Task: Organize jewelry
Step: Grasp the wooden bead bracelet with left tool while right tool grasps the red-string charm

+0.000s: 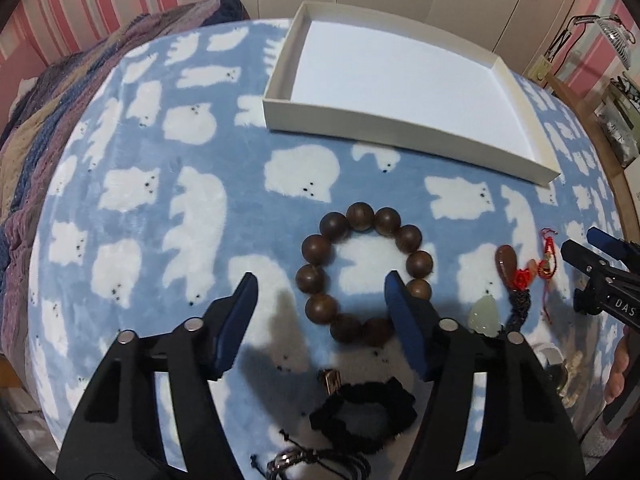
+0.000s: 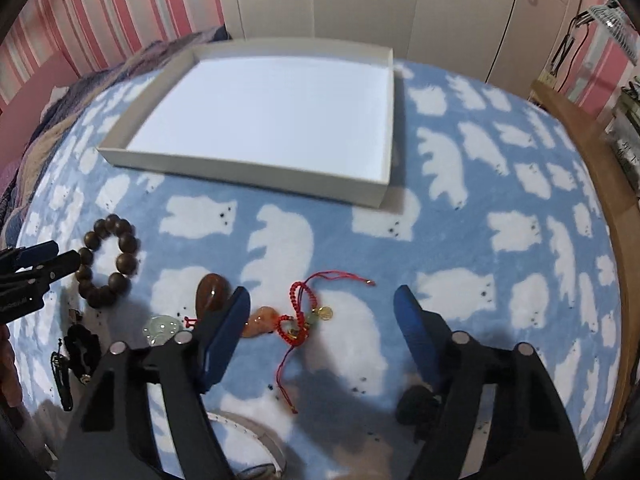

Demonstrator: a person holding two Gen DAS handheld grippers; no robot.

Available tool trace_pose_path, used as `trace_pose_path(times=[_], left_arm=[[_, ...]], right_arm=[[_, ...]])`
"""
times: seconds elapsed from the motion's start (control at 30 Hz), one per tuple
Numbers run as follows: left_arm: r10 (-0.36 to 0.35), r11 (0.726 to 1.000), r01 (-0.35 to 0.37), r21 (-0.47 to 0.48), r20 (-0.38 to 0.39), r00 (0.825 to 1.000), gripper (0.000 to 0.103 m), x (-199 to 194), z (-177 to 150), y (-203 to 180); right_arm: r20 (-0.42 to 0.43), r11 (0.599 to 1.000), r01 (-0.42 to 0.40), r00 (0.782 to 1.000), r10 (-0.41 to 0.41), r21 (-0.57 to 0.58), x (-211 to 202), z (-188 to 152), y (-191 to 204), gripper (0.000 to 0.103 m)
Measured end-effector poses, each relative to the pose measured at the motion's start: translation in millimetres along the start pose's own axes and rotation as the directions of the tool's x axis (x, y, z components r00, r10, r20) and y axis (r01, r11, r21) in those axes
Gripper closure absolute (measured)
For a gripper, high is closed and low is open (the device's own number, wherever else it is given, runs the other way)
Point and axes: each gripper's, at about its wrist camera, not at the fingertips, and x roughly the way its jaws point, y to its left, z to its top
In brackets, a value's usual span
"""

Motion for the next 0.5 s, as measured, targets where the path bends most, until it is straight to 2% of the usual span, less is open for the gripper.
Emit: trace_pose_path(times=[0.1,0.23,0.37,0.5], left_arm=[[0.006,1.000,-0.006,0.004,-0.020,1.000,0.044,11.9,4.2,-0.5],[0.009,1.000,-0.010,-0.002,-0.041,0.999,0.046,24.0,8.7,-0.3],[0.010,1.000,-0.010,0.011,-0.053,0.999,0.051,31.8,10.8,-3.9],[0.016,1.000,-0.015,0.016,-0.059,0.998,0.059,37.3,12.6,-8.2]], right_arm=[[-0.017,1.000,0.006,1.000,-0.006,-0.016,7.2,1.0,2.7,0.035],[-0.046,1.000,0.006,0.999,-0.007,-0.020,14.4,-0.6,2.6,0.036],[-0.078,1.000,-0.007,0.997,0.006,-0.003,23.0,-3.6,-3.6,0.052],[-0.089,1.000,-0.023,0.996,0.023,-0.004,25.6,-5.7,-3.2,0.061]])
